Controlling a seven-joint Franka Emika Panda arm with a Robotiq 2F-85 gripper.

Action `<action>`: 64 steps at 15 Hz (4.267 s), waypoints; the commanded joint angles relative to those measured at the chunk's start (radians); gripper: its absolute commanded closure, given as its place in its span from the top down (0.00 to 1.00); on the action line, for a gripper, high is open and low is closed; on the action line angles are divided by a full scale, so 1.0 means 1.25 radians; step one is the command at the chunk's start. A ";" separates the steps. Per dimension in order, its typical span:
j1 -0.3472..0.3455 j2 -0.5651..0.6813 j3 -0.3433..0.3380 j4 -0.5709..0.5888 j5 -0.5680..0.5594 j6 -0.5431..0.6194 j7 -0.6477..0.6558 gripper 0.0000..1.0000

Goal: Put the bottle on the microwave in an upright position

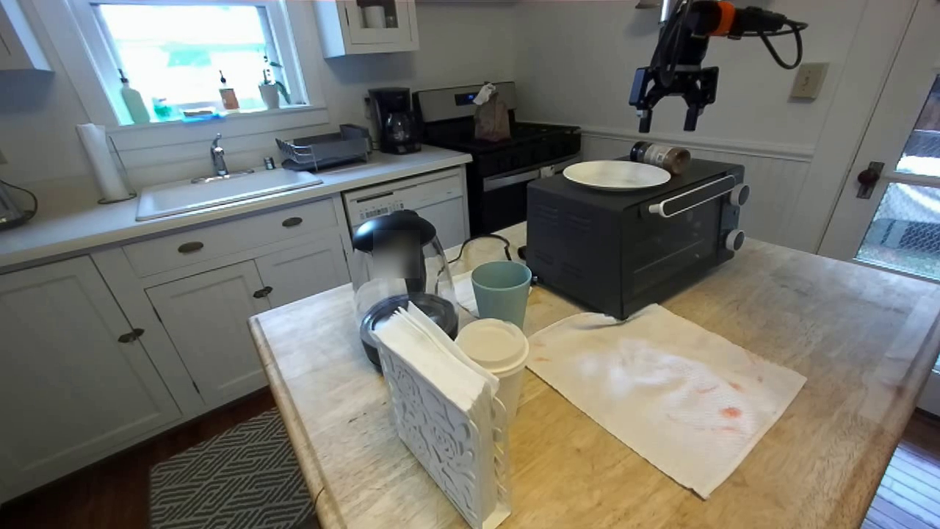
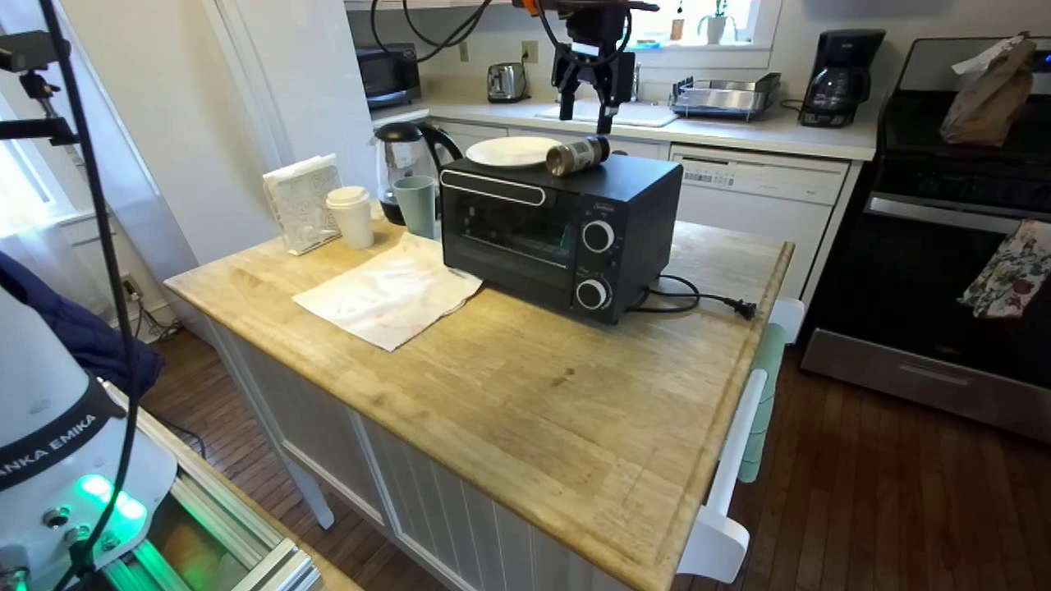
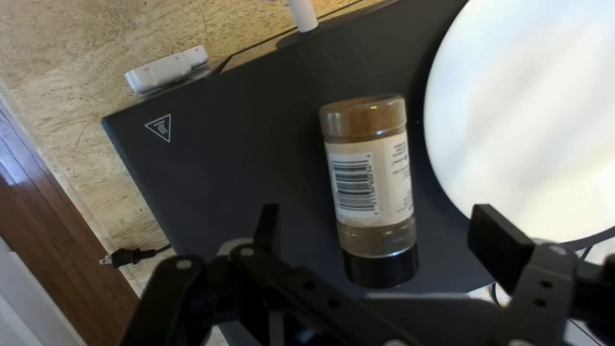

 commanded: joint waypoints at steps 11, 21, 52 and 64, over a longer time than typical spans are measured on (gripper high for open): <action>-0.041 0.094 0.036 0.104 0.006 -0.017 0.008 1.00; -0.029 0.108 0.019 0.100 0.022 -0.001 0.046 0.54; 0.085 -0.130 -0.074 -0.476 0.035 1.040 0.383 0.25; 0.390 -0.095 -0.436 -0.597 0.023 1.188 0.469 0.25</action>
